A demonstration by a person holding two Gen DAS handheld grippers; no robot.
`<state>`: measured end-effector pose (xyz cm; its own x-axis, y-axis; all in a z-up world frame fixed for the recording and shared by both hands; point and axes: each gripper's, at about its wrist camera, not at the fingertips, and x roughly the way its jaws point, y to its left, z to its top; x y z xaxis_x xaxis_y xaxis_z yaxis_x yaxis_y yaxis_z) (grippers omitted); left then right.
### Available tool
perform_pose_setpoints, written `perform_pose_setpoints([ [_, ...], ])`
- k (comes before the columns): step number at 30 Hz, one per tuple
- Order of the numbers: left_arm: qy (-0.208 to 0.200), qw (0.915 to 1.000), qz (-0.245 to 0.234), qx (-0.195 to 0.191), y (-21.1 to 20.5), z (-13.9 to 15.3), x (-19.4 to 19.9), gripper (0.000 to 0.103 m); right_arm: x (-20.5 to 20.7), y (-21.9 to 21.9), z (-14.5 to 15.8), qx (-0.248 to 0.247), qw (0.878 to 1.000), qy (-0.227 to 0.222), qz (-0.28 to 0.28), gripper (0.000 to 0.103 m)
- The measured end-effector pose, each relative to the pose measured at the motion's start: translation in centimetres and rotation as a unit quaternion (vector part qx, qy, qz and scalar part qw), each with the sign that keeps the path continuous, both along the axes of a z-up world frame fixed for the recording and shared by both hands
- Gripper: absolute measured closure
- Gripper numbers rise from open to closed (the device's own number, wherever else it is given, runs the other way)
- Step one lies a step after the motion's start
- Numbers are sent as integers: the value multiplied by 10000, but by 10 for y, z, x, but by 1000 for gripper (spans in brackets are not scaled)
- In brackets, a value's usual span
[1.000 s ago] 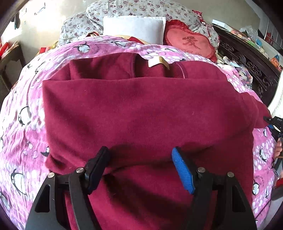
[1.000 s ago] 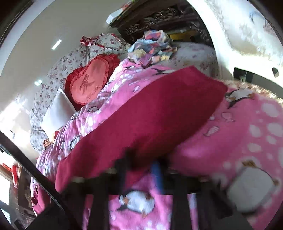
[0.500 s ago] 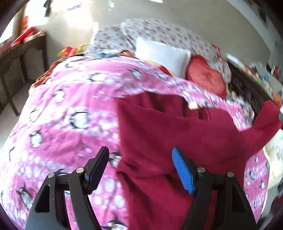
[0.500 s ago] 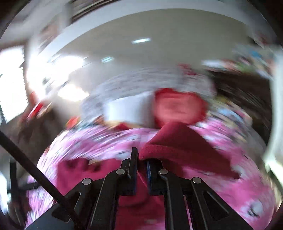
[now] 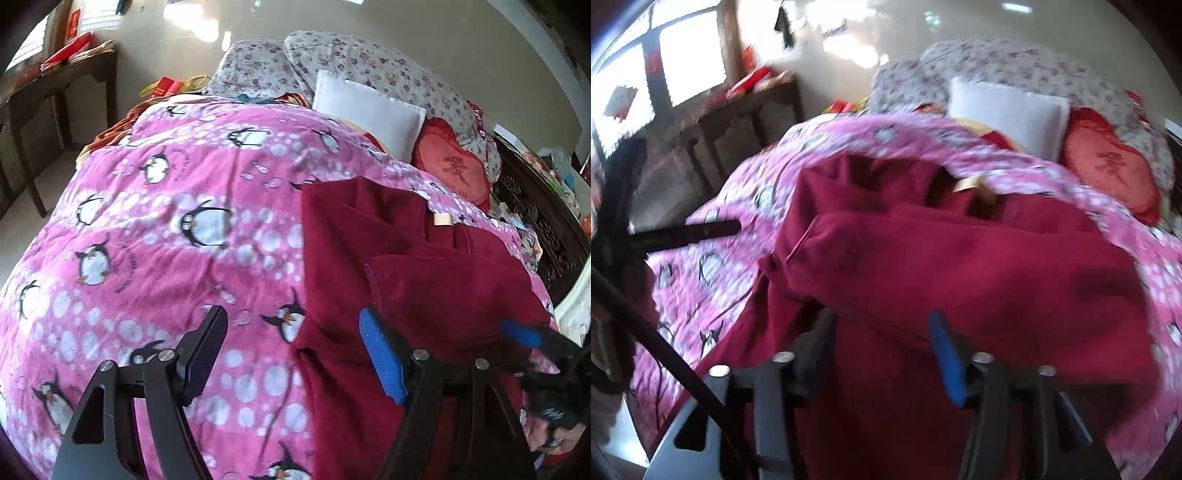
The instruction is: Fold small clothes
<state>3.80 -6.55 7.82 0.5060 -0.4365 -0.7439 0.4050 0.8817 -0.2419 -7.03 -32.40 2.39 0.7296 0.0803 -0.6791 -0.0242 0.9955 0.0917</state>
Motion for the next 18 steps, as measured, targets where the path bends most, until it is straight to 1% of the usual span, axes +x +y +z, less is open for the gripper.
perform_pose_setpoints([
  [1,26,10000,-67,-27,-5,-2,-1,29,-4,-6,5,54,10000,-38,-69,36],
  [3,57,9998,-188,-3,-16,-4,-4,26,-19,-22,13,115,9996,-92,-242,36],
  [6,39,9992,-382,69,-42,-8,-6,26,-37,-41,20,-19,9987,-196,-475,36],
  [10,83,9984,-514,243,-74,-19,-3,26,-57,-72,23,144,9960,-268,-841,35],
  [14,-34,9975,-483,522,-99,-30,2,26,-69,-91,18,328,9940,-276,-1009,35],
  [16,-179,9962,-490,699,-108,-32,2,40,-72,-95,15,343,9936,-284,-1041,35],
  [18,-256,9941,-540,906,-115,-34,-1,77,-75,-100,13,383,9929,-302,-1083,35],
])
